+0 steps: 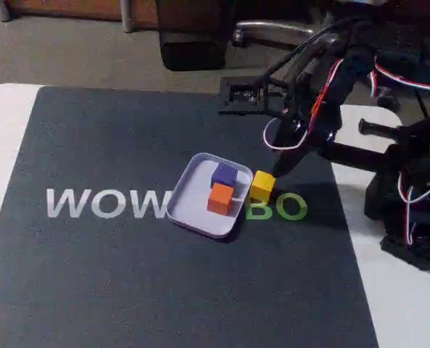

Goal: Move blocks one by one until all three blocks are in the tray.

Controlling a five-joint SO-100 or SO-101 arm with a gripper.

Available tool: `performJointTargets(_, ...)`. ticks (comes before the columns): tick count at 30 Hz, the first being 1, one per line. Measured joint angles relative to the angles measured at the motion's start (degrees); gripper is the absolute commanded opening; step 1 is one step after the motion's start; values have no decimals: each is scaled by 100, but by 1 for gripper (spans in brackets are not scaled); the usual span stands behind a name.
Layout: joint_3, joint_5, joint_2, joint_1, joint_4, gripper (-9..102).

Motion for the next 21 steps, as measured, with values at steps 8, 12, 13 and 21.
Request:
performJointTargets(8,378,-334,0,202,-448,15)
performJointTargets(12,633,-492,18,316,-668,16)
performJointTargets(13,650,-501,26,308,-694,16)
performJointTargets(21,800,-369,132,18,-791,16)
